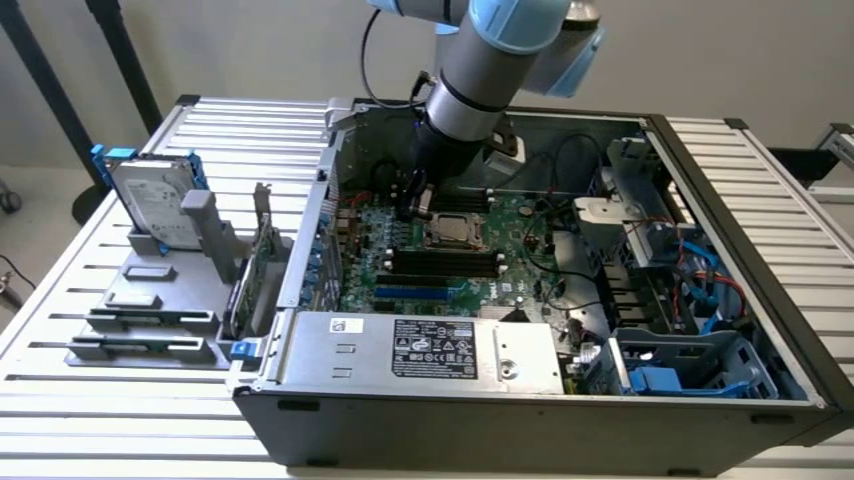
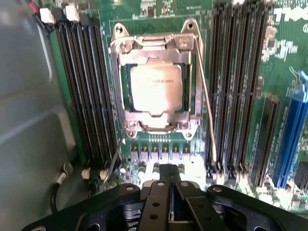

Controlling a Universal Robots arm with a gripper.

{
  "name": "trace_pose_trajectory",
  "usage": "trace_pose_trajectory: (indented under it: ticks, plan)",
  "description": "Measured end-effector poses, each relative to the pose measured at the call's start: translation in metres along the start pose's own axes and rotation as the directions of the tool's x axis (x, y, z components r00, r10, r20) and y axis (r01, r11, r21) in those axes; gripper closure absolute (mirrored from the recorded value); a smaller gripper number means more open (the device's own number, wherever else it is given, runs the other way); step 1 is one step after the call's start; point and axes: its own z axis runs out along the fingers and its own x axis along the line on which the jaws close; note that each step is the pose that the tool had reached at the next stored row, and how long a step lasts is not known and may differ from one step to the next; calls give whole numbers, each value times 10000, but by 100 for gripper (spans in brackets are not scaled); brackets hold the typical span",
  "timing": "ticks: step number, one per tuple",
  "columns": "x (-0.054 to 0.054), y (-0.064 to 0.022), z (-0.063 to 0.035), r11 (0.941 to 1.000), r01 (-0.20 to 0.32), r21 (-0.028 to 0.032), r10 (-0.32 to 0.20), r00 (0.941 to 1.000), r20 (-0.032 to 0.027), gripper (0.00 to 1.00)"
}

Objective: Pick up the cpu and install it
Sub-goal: 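Close the cpu cover, then install the first cpu locking lever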

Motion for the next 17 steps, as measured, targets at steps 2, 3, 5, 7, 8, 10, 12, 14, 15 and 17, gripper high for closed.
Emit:
trace_pose_trajectory:
  ticks: [2, 3, 5, 7, 8, 10, 12, 14, 15, 17]
  plan:
    - [0, 0, 0, 10000, 1, 0, -1, 10000, 0, 89]
    - [0, 0, 0, 10000, 1, 1, -1, 10000, 2, 89]
    - [0, 0, -1, 10000, 0, 1, 0, 10000, 2, 89]
    - [0, 0, -1, 10000, 1, 1, -1, 10000, 2, 89]
    - [0, 0, -1, 10000, 0, 1, 0, 10000, 2, 89]
    - [0, -1, -1, 10000, 0, 1, 0, 10000, 2, 89]
    - [0, -1, -1, 10000, 0, 1, 0, 10000, 3, 89]
    - [0, -1, -1, 10000, 0, 1, 0, 10000, 2, 89]
    - [-1, -7, 2, 10000, -1, 1, 1, 10000, 2, 89]
    - [-8, -74, 22, 10000, 8, -8, -8, 10000, -23, 89]
